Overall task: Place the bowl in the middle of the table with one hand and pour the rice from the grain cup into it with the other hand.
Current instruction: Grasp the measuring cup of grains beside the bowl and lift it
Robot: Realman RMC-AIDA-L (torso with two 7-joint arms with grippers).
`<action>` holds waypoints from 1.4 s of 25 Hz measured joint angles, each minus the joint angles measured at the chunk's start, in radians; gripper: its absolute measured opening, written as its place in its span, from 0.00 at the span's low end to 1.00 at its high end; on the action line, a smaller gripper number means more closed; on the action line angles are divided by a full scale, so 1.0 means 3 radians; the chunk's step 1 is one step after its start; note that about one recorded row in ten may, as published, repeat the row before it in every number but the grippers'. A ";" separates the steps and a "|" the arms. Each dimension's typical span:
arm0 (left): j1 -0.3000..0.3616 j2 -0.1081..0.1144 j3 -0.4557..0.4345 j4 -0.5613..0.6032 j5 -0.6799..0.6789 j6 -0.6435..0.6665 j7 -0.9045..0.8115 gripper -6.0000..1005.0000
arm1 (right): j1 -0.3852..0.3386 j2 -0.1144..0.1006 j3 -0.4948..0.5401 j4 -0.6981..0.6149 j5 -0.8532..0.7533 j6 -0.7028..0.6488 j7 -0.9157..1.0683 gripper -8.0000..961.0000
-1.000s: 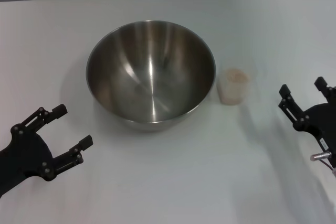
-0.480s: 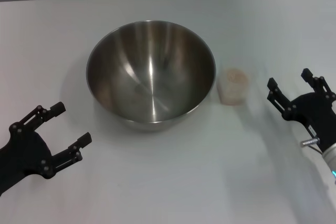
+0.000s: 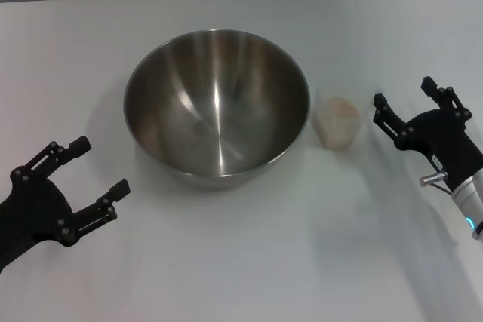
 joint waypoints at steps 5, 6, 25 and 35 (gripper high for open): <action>-0.0012 -0.0005 -0.0021 0.0000 0.0000 -0.0004 0.0009 0.84 | 0.0066 -0.0002 0.0014 -0.0012 0.0000 0.0063 0.0007 0.86; -0.0012 -0.0006 -0.0027 0.0000 0.0000 -0.0004 0.0011 0.84 | 0.0073 -0.0002 0.0015 -0.0015 0.0000 0.0071 0.0007 0.86; -0.0061 -0.0016 -0.0034 -0.0031 0.0000 -0.0024 0.0022 0.84 | 0.0235 0.0000 0.0018 -0.0046 -0.0001 0.0285 0.0012 0.86; -0.0083 -0.0016 -0.0034 -0.0036 0.0000 -0.0025 0.0023 0.84 | 0.0242 0.0000 0.0018 -0.0025 -0.0001 0.0285 0.0013 0.86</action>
